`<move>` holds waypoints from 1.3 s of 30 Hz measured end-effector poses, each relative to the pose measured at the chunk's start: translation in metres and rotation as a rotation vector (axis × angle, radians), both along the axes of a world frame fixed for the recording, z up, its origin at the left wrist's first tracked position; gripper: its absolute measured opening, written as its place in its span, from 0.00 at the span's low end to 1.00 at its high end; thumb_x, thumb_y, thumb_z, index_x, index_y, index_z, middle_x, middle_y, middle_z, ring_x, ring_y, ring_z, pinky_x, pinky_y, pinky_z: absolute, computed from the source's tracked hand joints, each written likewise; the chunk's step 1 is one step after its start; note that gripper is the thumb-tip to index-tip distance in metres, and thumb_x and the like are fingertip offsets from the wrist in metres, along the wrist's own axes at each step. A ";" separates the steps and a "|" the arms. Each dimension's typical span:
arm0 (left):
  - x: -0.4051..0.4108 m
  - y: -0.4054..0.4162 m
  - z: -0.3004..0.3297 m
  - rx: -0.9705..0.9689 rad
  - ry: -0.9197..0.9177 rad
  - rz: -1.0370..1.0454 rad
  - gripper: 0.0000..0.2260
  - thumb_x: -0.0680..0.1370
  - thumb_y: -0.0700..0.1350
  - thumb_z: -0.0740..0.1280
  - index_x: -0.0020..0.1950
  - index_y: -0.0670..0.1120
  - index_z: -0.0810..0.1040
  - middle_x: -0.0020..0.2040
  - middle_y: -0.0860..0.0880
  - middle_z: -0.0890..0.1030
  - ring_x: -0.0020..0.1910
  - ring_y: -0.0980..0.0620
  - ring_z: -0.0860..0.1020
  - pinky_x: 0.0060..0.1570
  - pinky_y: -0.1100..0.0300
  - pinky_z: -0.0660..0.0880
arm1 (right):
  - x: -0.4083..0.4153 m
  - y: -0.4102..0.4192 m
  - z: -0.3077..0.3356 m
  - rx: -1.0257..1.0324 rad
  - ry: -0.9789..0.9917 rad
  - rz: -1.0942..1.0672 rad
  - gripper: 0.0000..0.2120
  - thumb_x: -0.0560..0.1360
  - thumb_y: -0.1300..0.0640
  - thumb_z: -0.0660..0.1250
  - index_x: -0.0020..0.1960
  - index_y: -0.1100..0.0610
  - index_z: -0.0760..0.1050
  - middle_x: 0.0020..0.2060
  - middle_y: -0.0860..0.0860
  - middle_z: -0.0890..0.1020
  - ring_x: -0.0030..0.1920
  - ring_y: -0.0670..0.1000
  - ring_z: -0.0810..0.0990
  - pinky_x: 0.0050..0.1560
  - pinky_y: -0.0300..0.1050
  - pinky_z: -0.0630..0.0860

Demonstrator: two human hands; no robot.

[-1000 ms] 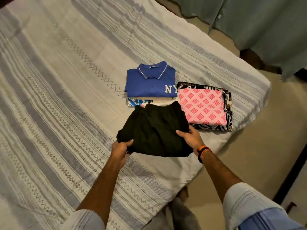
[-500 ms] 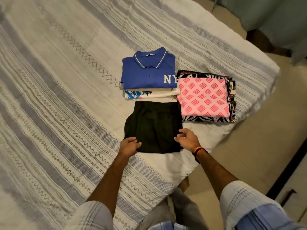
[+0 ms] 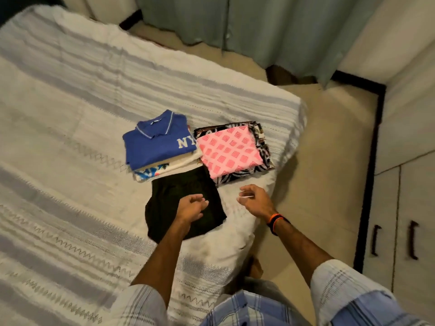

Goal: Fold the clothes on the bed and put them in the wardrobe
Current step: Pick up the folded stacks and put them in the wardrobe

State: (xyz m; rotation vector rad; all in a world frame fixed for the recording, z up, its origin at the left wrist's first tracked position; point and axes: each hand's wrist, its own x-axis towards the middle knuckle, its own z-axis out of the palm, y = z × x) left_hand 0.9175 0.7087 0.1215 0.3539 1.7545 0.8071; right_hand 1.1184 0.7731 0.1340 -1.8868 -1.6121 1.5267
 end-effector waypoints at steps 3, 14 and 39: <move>0.045 0.031 0.011 0.022 -0.017 -0.179 0.12 0.77 0.36 0.70 0.60 0.42 0.77 0.57 0.44 0.81 0.55 0.48 0.79 0.55 0.51 0.75 | 0.050 -0.004 0.012 0.047 0.015 -0.150 0.16 0.72 0.59 0.74 0.59 0.56 0.78 0.50 0.51 0.83 0.50 0.52 0.83 0.55 0.53 0.80; 0.248 0.122 0.043 0.151 0.056 -0.852 0.15 0.75 0.37 0.73 0.61 0.40 0.78 0.51 0.44 0.81 0.47 0.50 0.79 0.37 0.64 0.75 | 0.246 -0.026 0.044 0.141 -0.024 -0.653 0.17 0.72 0.59 0.73 0.60 0.57 0.77 0.53 0.50 0.82 0.52 0.49 0.81 0.59 0.46 0.78; 0.738 0.197 0.018 0.533 0.381 -2.031 0.23 0.74 0.45 0.74 0.67 0.43 0.74 0.63 0.46 0.78 0.59 0.48 0.78 0.59 0.54 0.76 | 0.593 -0.053 0.009 0.035 -0.181 -1.247 0.29 0.73 0.60 0.74 0.71 0.59 0.69 0.66 0.55 0.77 0.65 0.54 0.76 0.66 0.50 0.75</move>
